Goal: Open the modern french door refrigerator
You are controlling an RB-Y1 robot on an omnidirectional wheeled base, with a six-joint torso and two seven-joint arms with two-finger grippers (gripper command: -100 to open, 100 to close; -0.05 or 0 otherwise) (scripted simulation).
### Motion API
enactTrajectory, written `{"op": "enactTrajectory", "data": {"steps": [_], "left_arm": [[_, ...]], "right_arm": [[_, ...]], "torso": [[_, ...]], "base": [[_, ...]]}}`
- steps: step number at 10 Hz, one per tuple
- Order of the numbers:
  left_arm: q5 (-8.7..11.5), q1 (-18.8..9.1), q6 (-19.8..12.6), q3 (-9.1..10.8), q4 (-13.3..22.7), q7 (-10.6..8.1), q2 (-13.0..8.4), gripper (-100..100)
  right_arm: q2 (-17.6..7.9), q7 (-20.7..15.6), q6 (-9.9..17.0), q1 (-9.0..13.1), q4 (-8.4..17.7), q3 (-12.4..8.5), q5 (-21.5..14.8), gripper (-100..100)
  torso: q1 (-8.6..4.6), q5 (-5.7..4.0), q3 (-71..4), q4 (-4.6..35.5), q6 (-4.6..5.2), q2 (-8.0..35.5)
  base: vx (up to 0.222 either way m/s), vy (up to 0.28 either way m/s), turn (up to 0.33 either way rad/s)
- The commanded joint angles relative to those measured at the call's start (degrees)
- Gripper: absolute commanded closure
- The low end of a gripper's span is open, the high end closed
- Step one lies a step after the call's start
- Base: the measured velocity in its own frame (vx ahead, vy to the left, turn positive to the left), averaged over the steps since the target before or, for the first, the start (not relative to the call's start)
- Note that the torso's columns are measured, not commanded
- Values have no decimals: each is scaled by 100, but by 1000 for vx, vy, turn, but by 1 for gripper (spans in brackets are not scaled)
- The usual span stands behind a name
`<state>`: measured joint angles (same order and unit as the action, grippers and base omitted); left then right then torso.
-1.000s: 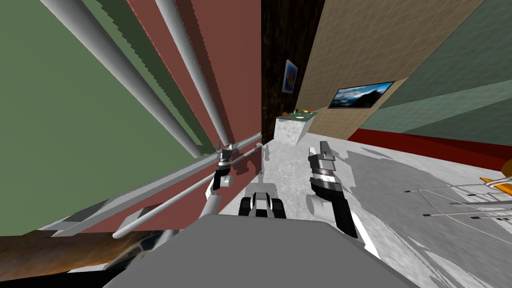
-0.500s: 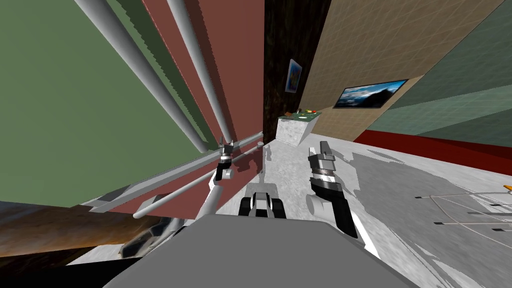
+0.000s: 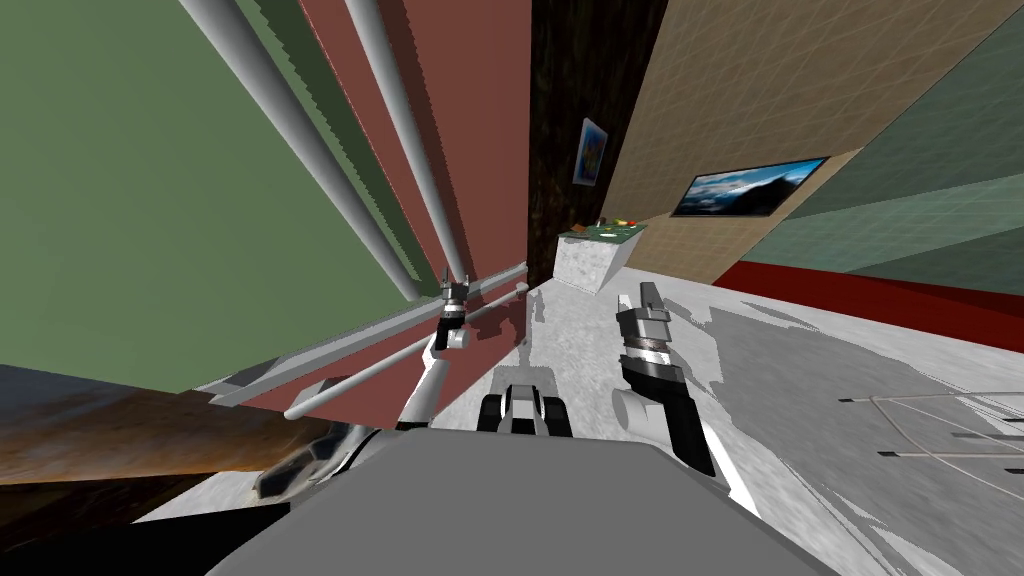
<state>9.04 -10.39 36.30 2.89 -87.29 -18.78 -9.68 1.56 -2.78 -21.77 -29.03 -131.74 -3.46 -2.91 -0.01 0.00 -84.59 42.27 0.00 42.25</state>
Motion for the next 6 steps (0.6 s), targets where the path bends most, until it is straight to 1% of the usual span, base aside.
{"op": "enactTrajectory", "data": {"steps": [1,2,3,4,5,6], "left_arm": [[-53,431,67,-98,-416,90,132,100],[-53,602,67,-98,-553,90,132,100],[-85,775,116,-153,-737,143,211,100],[-85,931,116,-153,-860,143,211,100],[-85,988,116,-153,-860,143,211,100],[-117,1183,164,-209,-1150,197,290,100]], "right_arm": [[-1,0,0,0,0,0,0,0],[-1,0,0,-1,0,-1,0,0],[-1,0,0,-1,0,-1,0,0],[-1,0,0,-1,0,-1,0,0],[0,0,0,-1,0,0,0,0],[0,0,0,0,0,0,0,0]], "torso": [[0,0,-7,-8,7,-14],[-2,-4,-25,-12,18,-39],[-4,-2,-28,-16,6,-39],[-6,0,-26,-21,12,-39],[-9,1,-21,-23,10,-32],[-2,7,-15,-29,3,-26]], "base": [[92,51,-148],[68,44,-66],[68,34,-74],[52,23,-70],[20,6,-8],[35,13,-79]]}}
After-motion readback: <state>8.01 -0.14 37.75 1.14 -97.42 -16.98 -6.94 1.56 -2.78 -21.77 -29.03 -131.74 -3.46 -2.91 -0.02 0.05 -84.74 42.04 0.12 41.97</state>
